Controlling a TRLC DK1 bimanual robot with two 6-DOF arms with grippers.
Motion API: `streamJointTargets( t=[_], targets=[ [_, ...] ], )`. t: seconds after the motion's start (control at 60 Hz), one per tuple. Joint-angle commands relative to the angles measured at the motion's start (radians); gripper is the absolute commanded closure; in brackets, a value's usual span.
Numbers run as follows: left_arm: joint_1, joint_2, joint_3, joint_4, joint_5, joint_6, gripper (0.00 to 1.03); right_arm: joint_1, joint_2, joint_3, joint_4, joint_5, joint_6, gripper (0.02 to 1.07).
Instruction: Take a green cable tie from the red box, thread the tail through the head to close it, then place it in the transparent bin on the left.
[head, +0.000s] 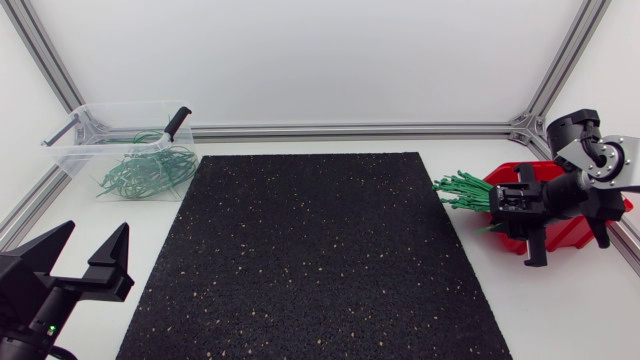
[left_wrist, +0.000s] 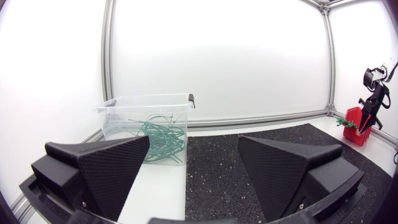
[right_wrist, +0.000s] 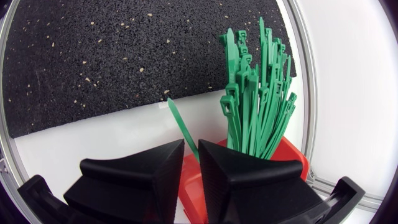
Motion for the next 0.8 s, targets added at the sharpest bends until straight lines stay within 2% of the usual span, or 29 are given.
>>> streamJointTargets(
  t=[0.0, 0.317, 0.783],
  targets=[
    [-0.008, -0.007, -0.041, -0.015, 0.006, -0.012, 0.04, 0.003, -0.013, -0.026, 0.006, 0.004, -0.047, 0.83],
    [-0.008, -0.007, -0.041, -0.015, 0.006, -0.012, 0.04, 0.029, -0.047, -0.066, 0.065, 0.059, -0.176, 0.83],
    [-0.009, -0.007, -0.041, -0.013, 0.006, -0.012, 0.04, 0.049, -0.087, -0.037, 0.021, 0.092, -0.183, 0.86]
  ],
)
